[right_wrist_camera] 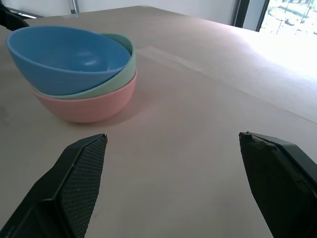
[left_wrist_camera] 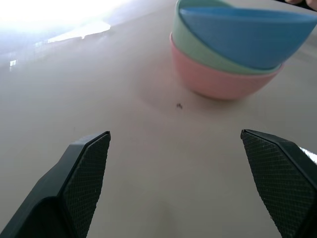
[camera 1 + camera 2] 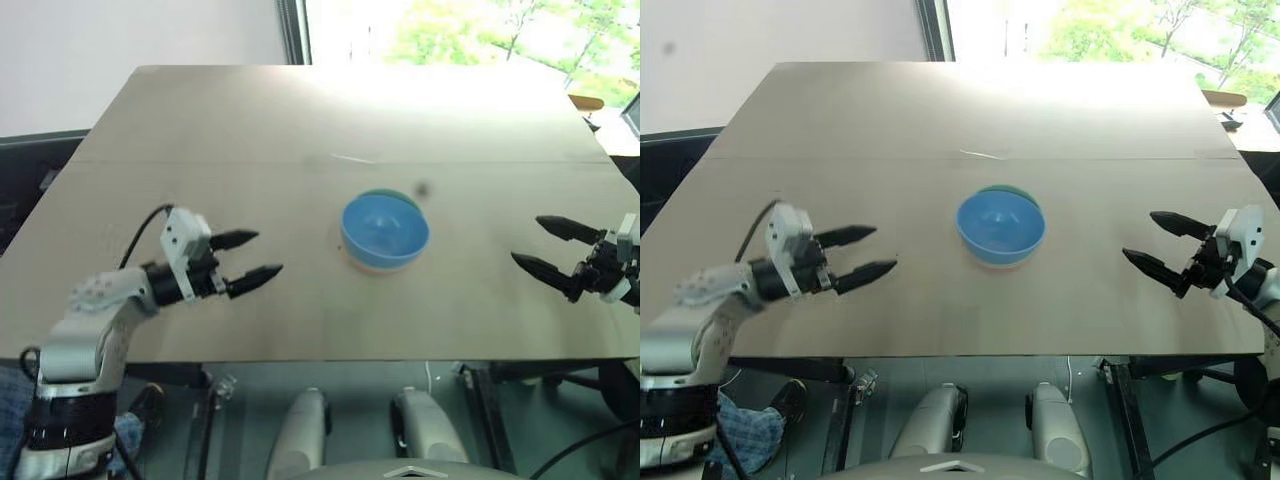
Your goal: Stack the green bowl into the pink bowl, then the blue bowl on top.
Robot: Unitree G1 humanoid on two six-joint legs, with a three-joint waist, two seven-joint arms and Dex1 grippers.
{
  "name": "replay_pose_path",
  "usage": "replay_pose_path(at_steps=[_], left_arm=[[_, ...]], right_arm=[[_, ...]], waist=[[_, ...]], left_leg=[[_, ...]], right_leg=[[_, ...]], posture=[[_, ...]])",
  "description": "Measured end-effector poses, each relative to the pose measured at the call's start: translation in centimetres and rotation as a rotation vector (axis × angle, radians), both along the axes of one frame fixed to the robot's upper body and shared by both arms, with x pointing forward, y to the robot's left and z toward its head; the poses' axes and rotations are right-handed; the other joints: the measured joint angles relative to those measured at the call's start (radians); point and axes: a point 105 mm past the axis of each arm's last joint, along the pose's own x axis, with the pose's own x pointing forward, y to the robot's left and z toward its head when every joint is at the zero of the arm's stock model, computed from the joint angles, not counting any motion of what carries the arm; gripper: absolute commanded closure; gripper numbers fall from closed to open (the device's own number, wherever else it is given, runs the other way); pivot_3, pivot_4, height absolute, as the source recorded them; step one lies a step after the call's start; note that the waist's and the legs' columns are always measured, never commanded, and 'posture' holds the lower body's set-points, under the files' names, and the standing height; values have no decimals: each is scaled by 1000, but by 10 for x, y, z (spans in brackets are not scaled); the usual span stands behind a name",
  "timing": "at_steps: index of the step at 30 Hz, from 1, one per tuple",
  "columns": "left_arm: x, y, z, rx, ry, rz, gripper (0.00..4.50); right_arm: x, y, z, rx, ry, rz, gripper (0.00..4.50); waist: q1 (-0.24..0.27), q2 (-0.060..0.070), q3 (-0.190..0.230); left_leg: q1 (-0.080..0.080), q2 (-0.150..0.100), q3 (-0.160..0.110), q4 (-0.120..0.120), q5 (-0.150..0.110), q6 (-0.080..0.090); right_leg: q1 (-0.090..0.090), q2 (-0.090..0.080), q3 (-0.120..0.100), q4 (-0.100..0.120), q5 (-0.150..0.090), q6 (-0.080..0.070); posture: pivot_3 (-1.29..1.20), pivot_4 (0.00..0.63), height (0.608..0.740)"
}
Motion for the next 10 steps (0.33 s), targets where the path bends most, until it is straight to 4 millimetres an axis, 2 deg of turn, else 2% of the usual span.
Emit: replay_pose_path(at_steps=[3,10], left_arm=[[-6,6,3,-1,-45,66,43],[-11,5,5,-4,-75,83,43]], right_arm=[[-1,1,-3,-15,7,42,0],[8,0,-6,-19,14,60,0]], waist=[[4,0,0],[-2,0,0]], left_leg=[[13,0,1,-2,0,0],[15,0,3,-3,0,0]], right_leg=[[14,-1,1,-3,0,0],[13,0,2,-2,0,0]], posture=[[0,150,740],[0,150,740]])
